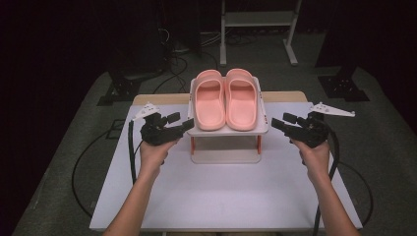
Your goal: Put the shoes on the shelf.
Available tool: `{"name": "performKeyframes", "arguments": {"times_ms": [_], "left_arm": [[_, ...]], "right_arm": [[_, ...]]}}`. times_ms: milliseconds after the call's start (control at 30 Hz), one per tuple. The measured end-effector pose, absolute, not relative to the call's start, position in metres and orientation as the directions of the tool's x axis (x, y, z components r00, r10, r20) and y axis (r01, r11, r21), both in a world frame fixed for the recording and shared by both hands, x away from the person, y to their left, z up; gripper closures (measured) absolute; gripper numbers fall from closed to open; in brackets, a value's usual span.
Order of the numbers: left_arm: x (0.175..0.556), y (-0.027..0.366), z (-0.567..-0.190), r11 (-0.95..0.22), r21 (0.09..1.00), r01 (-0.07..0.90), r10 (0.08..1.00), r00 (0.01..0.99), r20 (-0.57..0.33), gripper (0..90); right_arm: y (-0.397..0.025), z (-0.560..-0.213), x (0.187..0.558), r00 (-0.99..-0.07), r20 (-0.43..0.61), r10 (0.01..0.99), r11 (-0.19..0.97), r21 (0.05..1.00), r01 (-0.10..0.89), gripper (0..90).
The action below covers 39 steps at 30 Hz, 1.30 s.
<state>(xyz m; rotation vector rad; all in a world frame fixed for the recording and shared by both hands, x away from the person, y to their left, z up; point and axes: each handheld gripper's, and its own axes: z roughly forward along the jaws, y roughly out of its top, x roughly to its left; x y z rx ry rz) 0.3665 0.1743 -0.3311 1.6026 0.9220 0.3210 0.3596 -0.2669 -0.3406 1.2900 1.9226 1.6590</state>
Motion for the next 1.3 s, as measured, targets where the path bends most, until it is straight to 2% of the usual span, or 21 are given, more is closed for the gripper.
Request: {"name": "performKeyframes", "arguments": {"times_ms": [467,1300], "left_arm": [[0.359,0.182,-0.345,0.026,0.919,0.394,0.719,0.631,-0.291,21.1],[0.344,0.194,-0.371,0.054,0.913,0.404,0.713,0.625,-0.319,16.3]], "right_arm": [[-0.274,-0.35,0.352,-0.55,0.316,0.773,-0.067,0.903,0.425,35.8],[-0.286,-0.372,0.336,-0.555,0.336,0.761,-0.08,0.898,0.433,34.1]]}}
